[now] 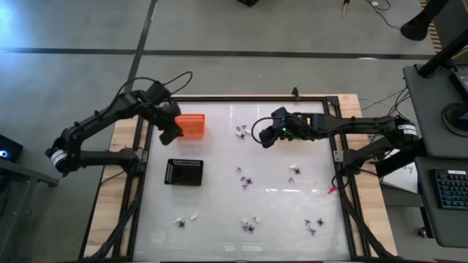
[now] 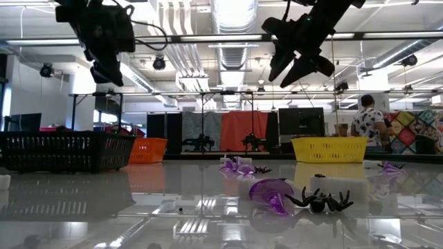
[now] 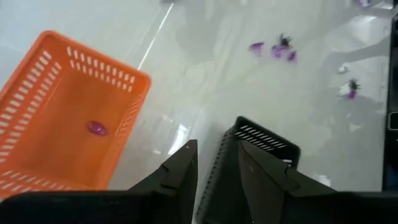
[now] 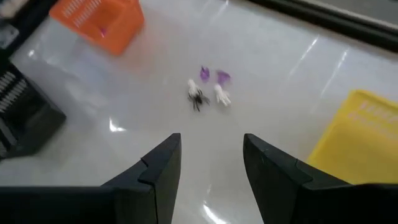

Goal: Sort Halloween decoration
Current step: Put the black spider toy into the black bin

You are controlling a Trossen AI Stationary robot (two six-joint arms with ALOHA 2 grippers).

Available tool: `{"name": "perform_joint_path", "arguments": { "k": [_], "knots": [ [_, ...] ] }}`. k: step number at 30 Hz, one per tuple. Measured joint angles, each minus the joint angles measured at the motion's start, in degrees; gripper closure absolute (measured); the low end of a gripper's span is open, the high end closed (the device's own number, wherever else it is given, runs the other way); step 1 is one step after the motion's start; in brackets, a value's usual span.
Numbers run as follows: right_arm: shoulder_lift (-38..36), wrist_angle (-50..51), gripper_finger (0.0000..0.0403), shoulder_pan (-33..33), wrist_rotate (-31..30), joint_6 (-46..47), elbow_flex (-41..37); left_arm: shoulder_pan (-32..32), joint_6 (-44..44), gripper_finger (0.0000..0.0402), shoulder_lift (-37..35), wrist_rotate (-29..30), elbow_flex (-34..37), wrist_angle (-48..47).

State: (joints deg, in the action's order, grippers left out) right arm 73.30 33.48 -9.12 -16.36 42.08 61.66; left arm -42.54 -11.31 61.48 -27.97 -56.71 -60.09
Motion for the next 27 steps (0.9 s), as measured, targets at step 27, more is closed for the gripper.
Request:
{"name": "perform_joint_path", "arguments": {
  "k": [27],
  "knots": [
    [17.51,-8.95,0.0239,7.64,23.35,13.96,-0.16,3.56,8.90,0.0303,-6.97,-0.23,0.00,-0.77]
  ]
}}
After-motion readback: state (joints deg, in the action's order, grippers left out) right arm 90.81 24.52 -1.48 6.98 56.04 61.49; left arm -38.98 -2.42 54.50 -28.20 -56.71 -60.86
